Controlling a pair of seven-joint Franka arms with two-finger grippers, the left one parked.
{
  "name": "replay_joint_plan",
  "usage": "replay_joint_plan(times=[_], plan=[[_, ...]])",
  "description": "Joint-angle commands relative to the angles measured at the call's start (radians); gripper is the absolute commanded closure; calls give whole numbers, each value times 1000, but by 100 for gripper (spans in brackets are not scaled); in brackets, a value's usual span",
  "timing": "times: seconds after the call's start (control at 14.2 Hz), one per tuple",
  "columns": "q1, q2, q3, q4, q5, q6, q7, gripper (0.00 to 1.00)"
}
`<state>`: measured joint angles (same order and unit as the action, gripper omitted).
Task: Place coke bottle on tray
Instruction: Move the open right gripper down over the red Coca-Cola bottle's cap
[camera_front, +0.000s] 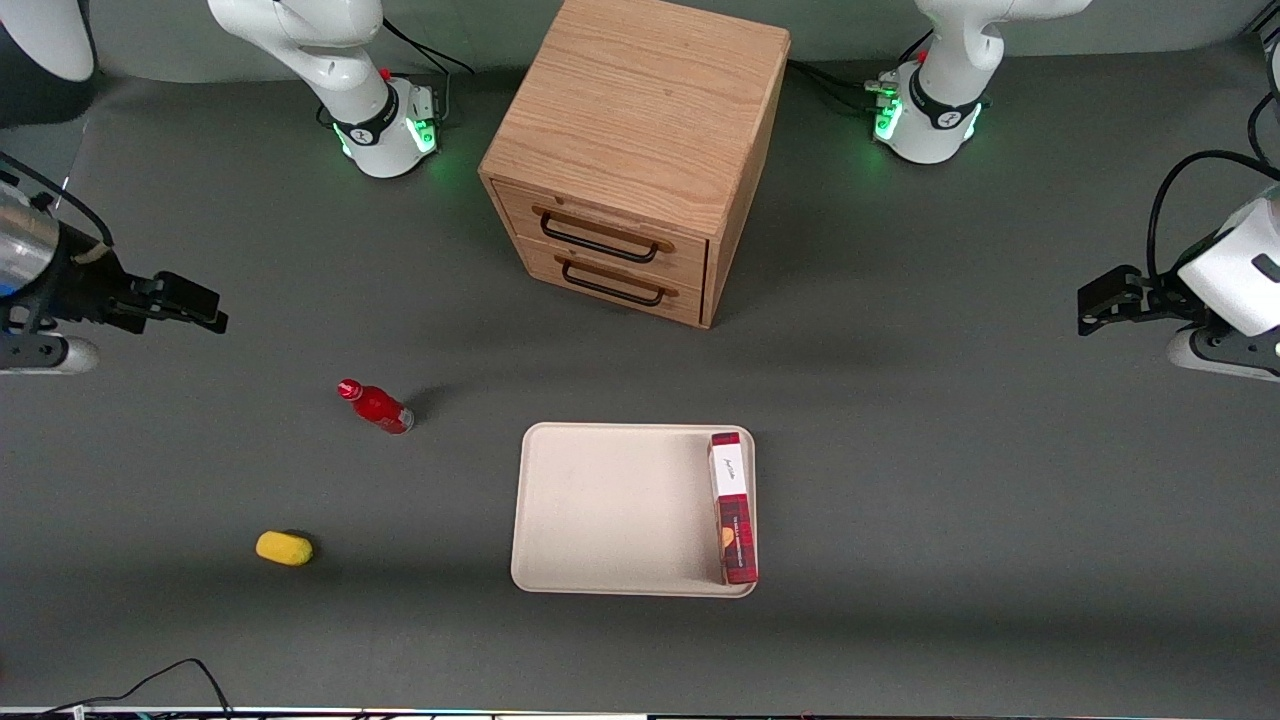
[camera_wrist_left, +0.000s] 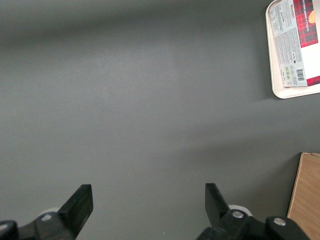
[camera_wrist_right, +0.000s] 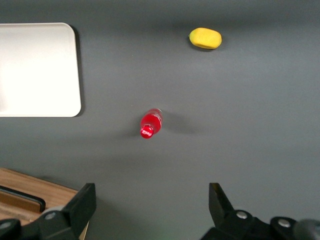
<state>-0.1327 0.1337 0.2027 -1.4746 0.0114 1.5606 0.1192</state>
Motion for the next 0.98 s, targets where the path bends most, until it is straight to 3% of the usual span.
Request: replay_joint_plan(times=[0.0, 0.56, 0.91], plan=[[-18, -28, 18, -169, 21, 166, -38, 0], [-7, -25, 63, -653, -83, 721, -50, 1], [-5, 6, 73, -708, -107, 811, -50, 5]])
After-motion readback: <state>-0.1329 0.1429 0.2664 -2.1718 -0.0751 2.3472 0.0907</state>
